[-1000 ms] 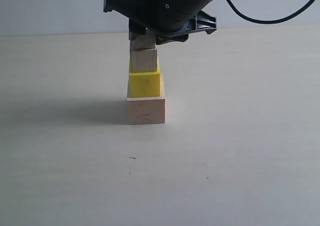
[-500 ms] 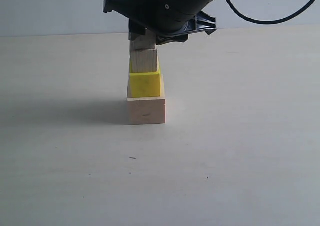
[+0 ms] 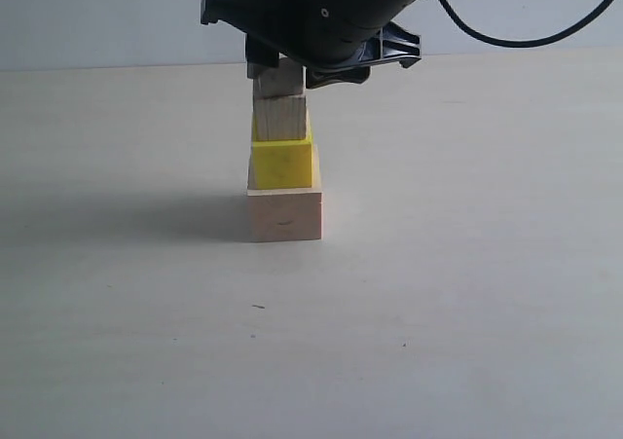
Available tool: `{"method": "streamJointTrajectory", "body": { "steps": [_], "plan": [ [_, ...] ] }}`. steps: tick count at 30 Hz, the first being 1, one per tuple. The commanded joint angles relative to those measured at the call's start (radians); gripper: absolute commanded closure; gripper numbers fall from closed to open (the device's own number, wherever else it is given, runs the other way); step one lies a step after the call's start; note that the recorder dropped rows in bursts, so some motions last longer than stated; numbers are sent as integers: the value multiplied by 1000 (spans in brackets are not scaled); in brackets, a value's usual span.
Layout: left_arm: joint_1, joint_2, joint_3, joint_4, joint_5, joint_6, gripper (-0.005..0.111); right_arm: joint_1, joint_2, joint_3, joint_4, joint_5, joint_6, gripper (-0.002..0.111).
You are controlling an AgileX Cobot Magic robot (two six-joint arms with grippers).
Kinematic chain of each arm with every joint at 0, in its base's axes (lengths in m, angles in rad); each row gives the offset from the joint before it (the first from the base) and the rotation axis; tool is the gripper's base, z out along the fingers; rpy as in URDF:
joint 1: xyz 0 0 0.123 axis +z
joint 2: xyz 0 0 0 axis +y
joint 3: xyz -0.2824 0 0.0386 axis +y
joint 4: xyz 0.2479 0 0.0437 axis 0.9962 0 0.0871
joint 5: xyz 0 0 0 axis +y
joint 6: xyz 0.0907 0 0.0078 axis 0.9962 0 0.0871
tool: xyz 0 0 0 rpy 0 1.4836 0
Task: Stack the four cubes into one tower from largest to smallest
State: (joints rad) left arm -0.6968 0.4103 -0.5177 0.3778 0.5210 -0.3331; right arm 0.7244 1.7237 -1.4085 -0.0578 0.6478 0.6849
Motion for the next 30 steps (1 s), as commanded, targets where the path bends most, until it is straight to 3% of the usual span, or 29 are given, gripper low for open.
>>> {"method": "streamJointTrajectory", "body": {
  "steps": [1, 6, 30],
  "plan": [
    [0, -6, 2, 5, -11, -11, 107, -4, -2, -4, -1, -6, -1, 47],
    [0, -6, 2, 5, -11, -11, 107, -4, -2, -4, 7, -9, 10, 42],
    [0, -8, 2, 5, -11, -11, 107, -4, -2, -4, 58, -10, -13, 42]
  ]
}}
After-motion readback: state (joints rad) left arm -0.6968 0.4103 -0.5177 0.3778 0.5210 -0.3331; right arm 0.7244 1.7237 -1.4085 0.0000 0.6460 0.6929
